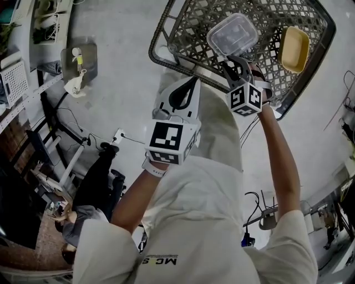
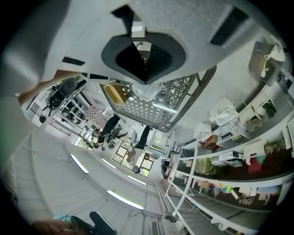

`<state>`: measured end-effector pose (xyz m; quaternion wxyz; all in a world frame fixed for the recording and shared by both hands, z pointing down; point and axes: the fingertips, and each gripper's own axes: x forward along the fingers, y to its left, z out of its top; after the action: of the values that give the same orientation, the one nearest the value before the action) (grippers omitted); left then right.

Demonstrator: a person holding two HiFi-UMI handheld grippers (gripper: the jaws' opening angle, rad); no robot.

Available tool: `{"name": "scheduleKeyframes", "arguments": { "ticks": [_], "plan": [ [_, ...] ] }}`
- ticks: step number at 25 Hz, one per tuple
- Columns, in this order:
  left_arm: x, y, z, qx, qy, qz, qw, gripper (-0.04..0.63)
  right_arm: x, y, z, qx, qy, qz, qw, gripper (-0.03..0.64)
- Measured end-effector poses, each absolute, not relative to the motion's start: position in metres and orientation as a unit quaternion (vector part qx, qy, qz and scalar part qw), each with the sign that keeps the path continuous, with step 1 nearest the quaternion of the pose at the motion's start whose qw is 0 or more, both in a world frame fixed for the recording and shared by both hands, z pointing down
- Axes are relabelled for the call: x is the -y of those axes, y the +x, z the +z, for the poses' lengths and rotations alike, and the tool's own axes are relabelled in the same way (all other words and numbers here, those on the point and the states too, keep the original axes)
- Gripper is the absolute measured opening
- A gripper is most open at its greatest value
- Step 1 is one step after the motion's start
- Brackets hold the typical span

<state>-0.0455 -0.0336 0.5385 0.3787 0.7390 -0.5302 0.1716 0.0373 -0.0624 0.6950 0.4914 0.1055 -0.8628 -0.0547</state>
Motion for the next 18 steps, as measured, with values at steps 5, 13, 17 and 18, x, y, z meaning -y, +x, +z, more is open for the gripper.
{"name": "scheduleKeyframes", "arguments": {
  "ticks": [5,13,17,18],
  "plan": [
    [0.0337,-0.0461,0.5379,0.53,0.738,0.17,0.381,0.021,0.0651,0.0377,0.6993,0.86,0.106,-0.041,0.497,0.094],
    [0.0318,-0.0446,0.5387,0.528,0.738,0.17,0.384,0.021,0.0693,0.0333,0.6928,0.872,0.111,0.006,0.477,0.02],
    [0.032,-0.0453,0.5381,0.529,0.738,0.169,0.384,0.021,0.07,0.0338,0.6923,0.873,0.11,0.019,0.474,0.017],
    [0.0322,-0.0456,0.5381,0.529,0.738,0.169,0.384,0.021,0.0705,0.0338,0.6923,0.873,0.11,0.023,0.474,0.017]
  ]
}}
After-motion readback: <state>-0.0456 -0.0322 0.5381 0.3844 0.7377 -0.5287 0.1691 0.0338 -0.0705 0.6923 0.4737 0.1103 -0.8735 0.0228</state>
